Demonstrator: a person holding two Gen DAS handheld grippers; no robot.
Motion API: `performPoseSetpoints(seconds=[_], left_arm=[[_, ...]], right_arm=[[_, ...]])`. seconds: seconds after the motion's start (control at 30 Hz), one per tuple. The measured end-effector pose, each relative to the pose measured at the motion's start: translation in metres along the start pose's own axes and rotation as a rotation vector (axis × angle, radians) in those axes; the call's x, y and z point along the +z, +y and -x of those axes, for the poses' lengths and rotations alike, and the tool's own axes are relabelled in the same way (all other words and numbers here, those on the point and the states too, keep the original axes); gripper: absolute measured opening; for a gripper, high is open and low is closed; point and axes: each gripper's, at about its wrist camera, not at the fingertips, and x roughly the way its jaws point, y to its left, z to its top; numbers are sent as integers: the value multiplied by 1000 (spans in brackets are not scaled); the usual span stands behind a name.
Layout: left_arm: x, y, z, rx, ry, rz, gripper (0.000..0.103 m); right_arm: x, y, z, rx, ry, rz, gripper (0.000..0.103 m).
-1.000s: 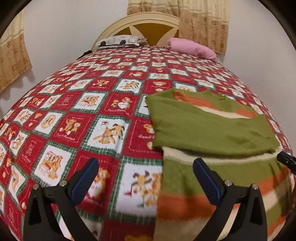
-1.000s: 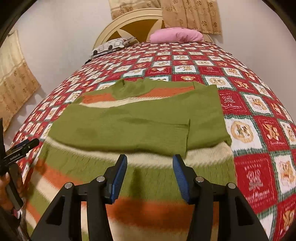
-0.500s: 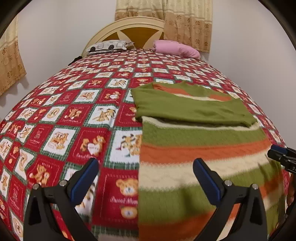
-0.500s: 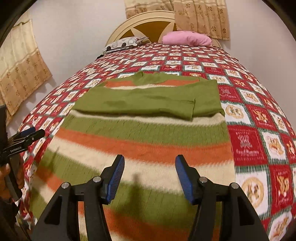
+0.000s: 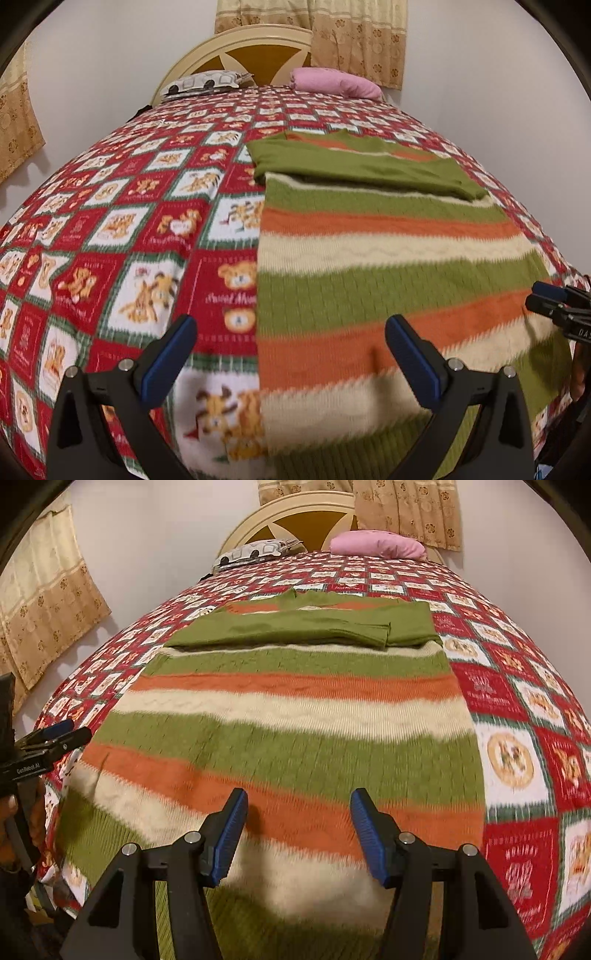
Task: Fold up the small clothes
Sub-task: 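Move both grippers back over the sweater toward its ribbed hem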
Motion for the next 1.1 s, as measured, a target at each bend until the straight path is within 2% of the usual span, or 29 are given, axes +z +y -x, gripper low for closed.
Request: performPoseSetpoints(seconds=[0.3,0.77,0.97,1.1], left_arm=[[-19,-6,21,-23,0,-31,103],[-41,0,28,9,21,-65,103],[-60,13,39,-36,42,-23,102],[-74,16,48,-64,57,1,96]], right_arm=[[-19,6,21,8,-1,7,61],[-51,6,35,-7,26,11,64],[-62,4,46,-27,29,20,64],[-69,7,56,-48,17,38,64]])
